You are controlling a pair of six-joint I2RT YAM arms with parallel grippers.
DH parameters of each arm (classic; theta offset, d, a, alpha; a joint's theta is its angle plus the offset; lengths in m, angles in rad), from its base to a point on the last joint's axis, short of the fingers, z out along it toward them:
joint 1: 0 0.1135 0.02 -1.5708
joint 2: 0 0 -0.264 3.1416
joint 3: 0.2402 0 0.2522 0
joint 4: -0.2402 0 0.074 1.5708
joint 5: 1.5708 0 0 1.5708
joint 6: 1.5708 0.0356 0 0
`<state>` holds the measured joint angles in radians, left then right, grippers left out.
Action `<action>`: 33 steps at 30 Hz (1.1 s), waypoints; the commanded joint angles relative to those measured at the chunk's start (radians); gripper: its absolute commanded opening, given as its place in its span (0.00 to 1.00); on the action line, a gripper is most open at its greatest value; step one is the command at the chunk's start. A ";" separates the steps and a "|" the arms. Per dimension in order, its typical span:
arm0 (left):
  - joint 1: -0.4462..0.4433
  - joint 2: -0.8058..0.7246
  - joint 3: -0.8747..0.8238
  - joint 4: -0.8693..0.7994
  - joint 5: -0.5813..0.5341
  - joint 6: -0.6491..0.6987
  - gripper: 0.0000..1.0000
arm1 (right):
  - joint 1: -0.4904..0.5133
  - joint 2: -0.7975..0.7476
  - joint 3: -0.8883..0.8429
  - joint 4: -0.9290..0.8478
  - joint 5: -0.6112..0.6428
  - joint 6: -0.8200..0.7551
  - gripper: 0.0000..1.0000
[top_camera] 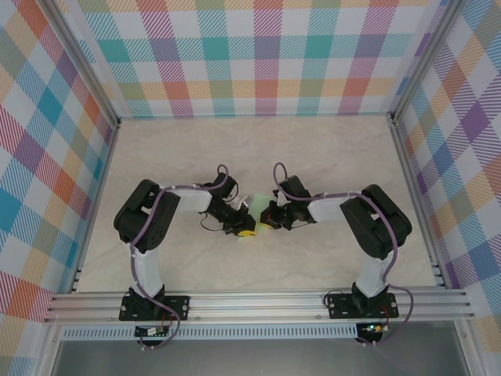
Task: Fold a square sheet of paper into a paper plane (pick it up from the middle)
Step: Third fold the triangle at the center of the table.
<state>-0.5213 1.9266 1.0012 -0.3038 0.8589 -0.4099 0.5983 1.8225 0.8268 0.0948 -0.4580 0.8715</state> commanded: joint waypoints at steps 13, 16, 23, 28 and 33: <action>0.033 -0.045 -0.045 -0.233 -0.189 0.052 0.15 | 0.000 0.067 -0.005 -0.136 0.110 -0.039 0.00; 0.031 -0.047 -0.040 -0.259 -0.209 0.065 0.15 | 0.000 0.064 -0.001 -0.144 0.113 -0.042 0.00; 0.013 -0.070 -0.026 -0.323 -0.307 0.085 0.15 | 0.000 0.063 -0.001 -0.151 0.116 -0.042 0.00; -0.008 -0.081 -0.019 -0.356 -0.324 0.097 0.15 | 0.000 0.062 -0.001 -0.153 0.119 -0.042 0.00; -0.011 -0.097 -0.016 -0.408 -0.385 0.097 0.15 | 0.000 0.058 -0.001 -0.157 0.123 -0.042 0.00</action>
<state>-0.5316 1.8389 1.0069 -0.5270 0.6228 -0.3237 0.6006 1.8267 0.8474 0.0586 -0.4538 0.8513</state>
